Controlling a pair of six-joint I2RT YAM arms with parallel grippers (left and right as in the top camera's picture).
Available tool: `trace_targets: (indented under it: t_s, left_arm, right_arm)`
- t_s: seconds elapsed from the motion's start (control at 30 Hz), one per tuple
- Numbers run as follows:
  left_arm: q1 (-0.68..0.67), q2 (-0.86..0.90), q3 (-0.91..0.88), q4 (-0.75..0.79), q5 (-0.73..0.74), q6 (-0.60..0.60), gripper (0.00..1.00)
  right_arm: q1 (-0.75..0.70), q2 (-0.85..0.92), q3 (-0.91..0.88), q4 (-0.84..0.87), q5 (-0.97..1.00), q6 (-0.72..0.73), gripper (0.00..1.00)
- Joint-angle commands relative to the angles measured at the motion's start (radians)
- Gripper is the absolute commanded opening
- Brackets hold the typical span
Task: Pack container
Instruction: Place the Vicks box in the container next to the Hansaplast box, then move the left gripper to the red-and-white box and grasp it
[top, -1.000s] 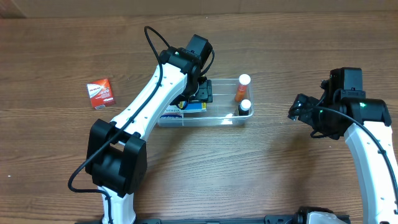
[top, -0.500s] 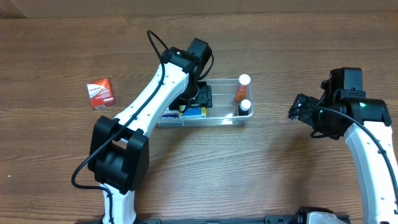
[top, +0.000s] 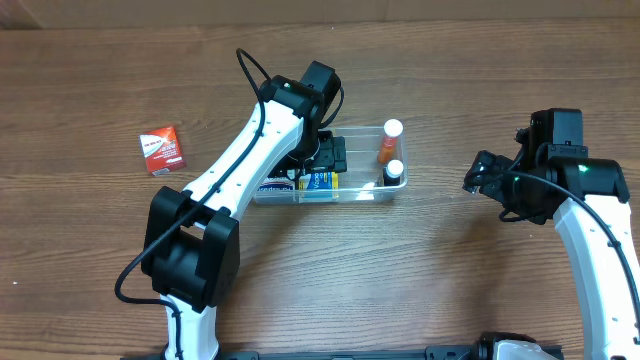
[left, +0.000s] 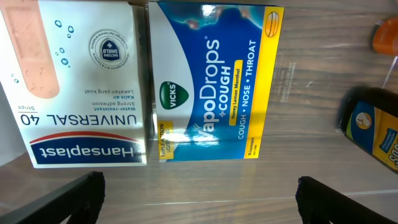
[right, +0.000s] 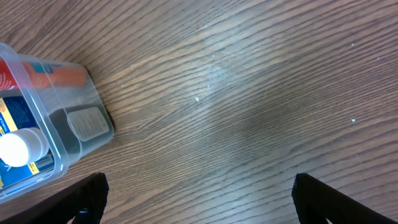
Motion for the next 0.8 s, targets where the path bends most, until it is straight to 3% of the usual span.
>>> trace_targets:
  t_s: [0.0,0.27,0.4,0.57,0.77]
  left_arm:
    - [-0.007,0.006,0.008,-0.001,-0.005,0.008,1.00]
    - [0.017,-0.163,0.223,-0.191,-0.288,0.013,1.00]
    - [0.231,-0.309,0.237,-0.203,-0.296,0.028,1.00]
    - [0.539,-0.235,0.210,-0.201,-0.254,0.131,1.00]
    - [0.675,-0.025,0.210,-0.137,-0.245,0.217,1.00]
  right_arm:
    - [-0.003,0.001,0.008,0.003,-0.010,-0.006,0.97]
    - [-0.003,0.001,0.008,0.003,-0.010,-0.006,0.97]
    - [-0.003,0.001,0.008,0.003,-0.010,-0.006,0.97]
    - [-0.003,0.001,0.008,0.003,-0.010,-0.006,0.97]
    - [-0.003,0.001,0.008,0.006,-0.010,-0.006,0.97]
